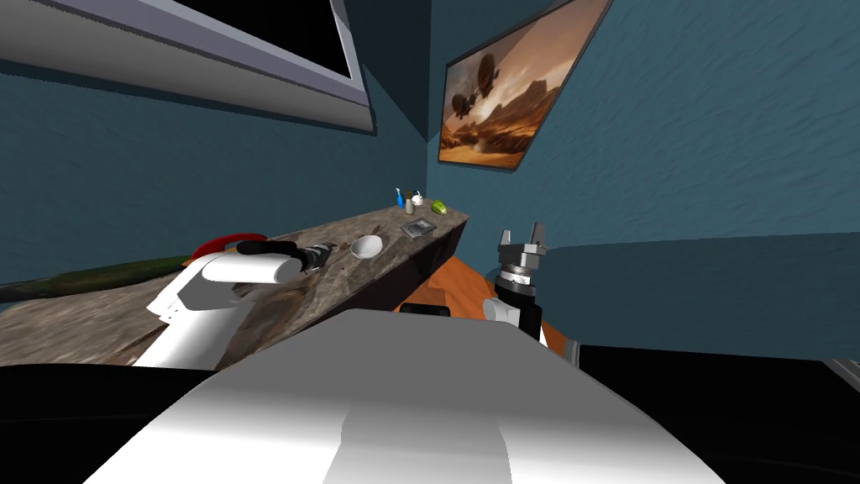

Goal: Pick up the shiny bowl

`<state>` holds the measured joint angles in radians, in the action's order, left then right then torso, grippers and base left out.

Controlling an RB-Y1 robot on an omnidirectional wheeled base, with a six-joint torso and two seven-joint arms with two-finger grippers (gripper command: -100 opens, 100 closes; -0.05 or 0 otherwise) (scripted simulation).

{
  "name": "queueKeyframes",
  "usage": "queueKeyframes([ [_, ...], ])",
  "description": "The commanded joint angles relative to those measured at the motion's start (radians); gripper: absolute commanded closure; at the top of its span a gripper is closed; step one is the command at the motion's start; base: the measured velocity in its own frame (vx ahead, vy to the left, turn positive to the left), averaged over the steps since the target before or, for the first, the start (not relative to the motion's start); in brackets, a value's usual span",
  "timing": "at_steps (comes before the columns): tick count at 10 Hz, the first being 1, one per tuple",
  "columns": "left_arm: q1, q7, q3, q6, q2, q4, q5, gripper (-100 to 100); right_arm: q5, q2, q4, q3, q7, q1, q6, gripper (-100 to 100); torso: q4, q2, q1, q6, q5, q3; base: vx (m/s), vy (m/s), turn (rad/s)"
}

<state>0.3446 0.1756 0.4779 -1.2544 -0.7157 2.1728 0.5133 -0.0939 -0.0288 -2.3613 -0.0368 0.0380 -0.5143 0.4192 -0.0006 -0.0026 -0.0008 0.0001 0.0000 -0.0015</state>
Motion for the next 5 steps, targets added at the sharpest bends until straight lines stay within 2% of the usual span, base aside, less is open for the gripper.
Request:
queueKeyframes([
  [1,-0.001,-0.004,0.010,-0.050,-0.006,-0.009,0.015,-100,0.000,0.000,0.000,0.000,0.000,0.000,0.000,0,0.000,0.000,0.000,0.000,0.000,0.000,0.034,-0.007,-0.063],
  [2,-0.007,-0.014,0.022,-0.080,-0.011,-0.022,0.033,-100,0.000,0.000,0.000,0.000,0.000,0.000,0.000,0,0.000,0.000,0.000,-0.001,0.000,0.000,0.040,-0.006,-0.107],
  [5,-0.013,-0.024,0.032,-0.173,-0.014,-0.036,0.051,-100,0.000,0.000,0.000,0.000,0.000,0.000,0.000,0,0.000,0.000,0.001,0.000,0.000,0.000,0.038,-0.002,-0.077],
])
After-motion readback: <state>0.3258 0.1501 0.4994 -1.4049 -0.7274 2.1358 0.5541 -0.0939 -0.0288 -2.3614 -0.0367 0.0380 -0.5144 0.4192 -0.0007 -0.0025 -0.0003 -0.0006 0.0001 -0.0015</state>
